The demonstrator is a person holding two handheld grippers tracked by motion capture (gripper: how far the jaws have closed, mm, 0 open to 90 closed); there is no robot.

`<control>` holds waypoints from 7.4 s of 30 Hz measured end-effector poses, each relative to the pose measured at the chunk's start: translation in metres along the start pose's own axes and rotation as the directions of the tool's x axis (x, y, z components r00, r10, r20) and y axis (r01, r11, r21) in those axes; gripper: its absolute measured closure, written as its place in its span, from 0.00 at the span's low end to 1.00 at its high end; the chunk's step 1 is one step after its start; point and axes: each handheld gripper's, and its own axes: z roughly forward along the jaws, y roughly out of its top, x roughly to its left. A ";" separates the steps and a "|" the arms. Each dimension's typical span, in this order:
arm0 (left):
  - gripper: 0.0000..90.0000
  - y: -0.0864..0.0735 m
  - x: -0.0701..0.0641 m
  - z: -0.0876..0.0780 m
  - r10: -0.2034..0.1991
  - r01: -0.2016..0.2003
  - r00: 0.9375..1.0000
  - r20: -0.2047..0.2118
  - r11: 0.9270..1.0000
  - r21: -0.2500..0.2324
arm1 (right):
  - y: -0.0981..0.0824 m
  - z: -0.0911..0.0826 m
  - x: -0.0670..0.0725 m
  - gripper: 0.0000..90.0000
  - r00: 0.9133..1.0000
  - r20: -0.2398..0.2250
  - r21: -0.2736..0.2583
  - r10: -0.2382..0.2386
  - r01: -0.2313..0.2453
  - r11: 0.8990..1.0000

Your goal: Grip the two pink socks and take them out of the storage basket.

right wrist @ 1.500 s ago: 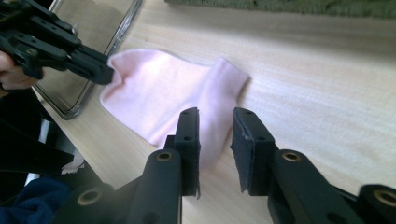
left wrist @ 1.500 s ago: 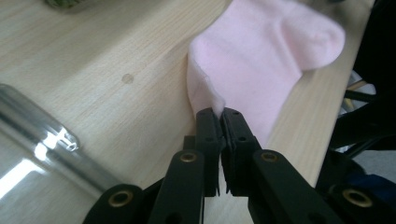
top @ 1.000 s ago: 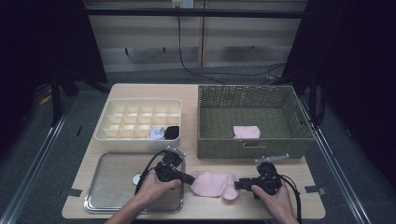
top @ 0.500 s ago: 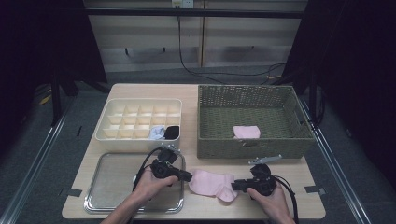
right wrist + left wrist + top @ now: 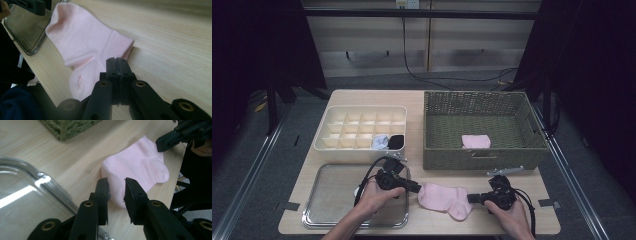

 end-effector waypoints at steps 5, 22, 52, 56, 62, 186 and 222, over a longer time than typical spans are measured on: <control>0.81 0.009 -0.010 0.012 0.038 -0.039 0.997 0.067 0.999 0.008 | 0.000 -0.020 -0.016 1.00 1.000 0.022 -0.013 0.012 -0.011 1.000; 0.97 0.012 -0.007 0.047 0.035 -0.036 0.999 0.011 0.994 0.106 | -0.018 -0.025 -0.012 0.80 1.000 0.023 -0.024 0.013 -0.012 1.000; 0.61 0.001 -0.012 0.037 0.029 -0.032 0.999 0.032 0.992 0.119 | -0.018 -0.033 -0.021 0.76 0.999 0.037 -0.052 0.036 -0.034 0.998; 0.54 0.002 -0.013 0.024 0.002 -0.003 1.000 0.014 0.999 0.051 | -0.014 -0.039 -0.018 0.74 0.999 0.026 -0.081 0.035 -0.033 0.996; 0.44 -0.005 -0.015 0.003 0.027 -0.026 0.999 -0.027 0.999 0.027 | -0.006 -0.052 -0.011 0.71 0.999 0.042 -0.166 0.028 -0.021 0.986; 0.35 -0.050 0.019 -0.060 -0.060 0.051 0.994 -0.091 0.994 -0.097 | 0.215 0.020 -0.128 0.49 0.880 0.430 0.225 0.200 -0.319 0.921; 0.35 -0.049 0.020 -0.058 -0.060 0.051 0.994 -0.095 0.994 -0.096 | 0.221 -0.014 -0.101 0.97 0.953 0.209 0.104 0.217 -0.243 0.965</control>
